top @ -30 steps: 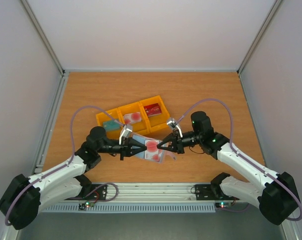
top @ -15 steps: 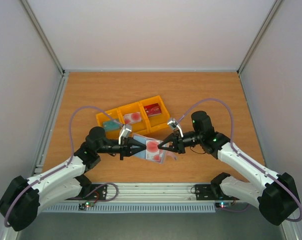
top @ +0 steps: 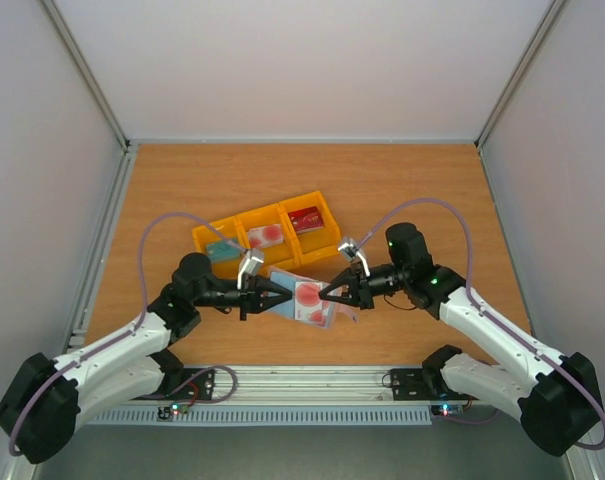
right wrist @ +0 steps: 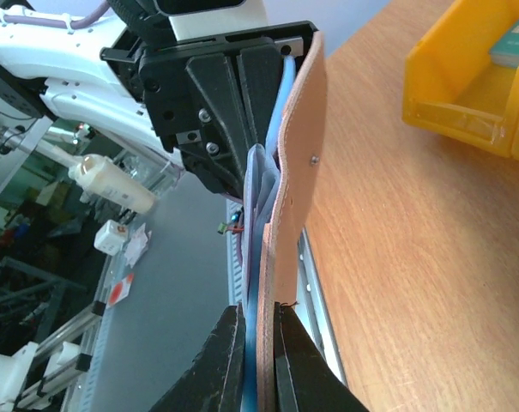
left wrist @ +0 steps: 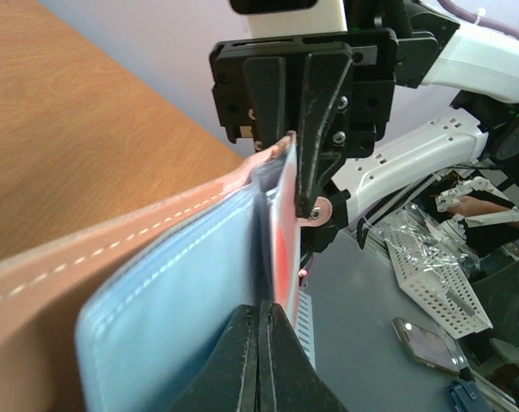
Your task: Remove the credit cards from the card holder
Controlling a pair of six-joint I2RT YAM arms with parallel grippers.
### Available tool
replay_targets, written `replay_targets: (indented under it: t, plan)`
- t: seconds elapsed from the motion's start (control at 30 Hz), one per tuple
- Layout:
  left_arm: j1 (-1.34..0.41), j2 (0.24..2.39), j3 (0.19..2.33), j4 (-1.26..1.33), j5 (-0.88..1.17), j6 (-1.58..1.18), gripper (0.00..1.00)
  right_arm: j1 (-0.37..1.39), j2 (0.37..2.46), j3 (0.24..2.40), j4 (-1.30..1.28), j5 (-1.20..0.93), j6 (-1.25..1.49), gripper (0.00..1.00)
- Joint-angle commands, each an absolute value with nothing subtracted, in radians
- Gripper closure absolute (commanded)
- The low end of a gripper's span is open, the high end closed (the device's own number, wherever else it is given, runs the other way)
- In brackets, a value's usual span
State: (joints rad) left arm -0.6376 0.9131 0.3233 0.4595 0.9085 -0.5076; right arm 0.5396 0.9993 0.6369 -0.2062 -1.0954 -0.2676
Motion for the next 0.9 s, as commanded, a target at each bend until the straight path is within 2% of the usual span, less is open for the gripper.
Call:
replay_targets:
  t: [0.0, 0.4, 0.6, 0.73, 0.87]
  plan:
    - [-0.617, 0.886, 0.321, 0.45, 0.924, -0.499, 1.0, 0.533, 0.955, 0.675, -0.258, -1.094, -0.301, 0.92]
    - [-0.686, 0.925, 0.321, 0.567, 0.92, -0.432, 0.99, 0.534, 0.984, 0.691, -0.222, -1.113, -0.286, 0.97]
    - [-0.711, 0.947, 0.33, 0.541, 0.883, -0.449, 0.77, 0.534, 0.995, 0.689, -0.185, -1.125, -0.278, 0.97]
    - [-0.713, 0.945, 0.325, 0.546, 0.861, -0.467, 0.83, 0.534, 0.995, 0.689, -0.18, -1.135, -0.275, 0.97]
    - [-0.716, 0.952, 0.325, 0.57, 0.848, -0.472, 0.8, 0.534, 1.002, 0.692, -0.173, -1.146, -0.274, 0.97]
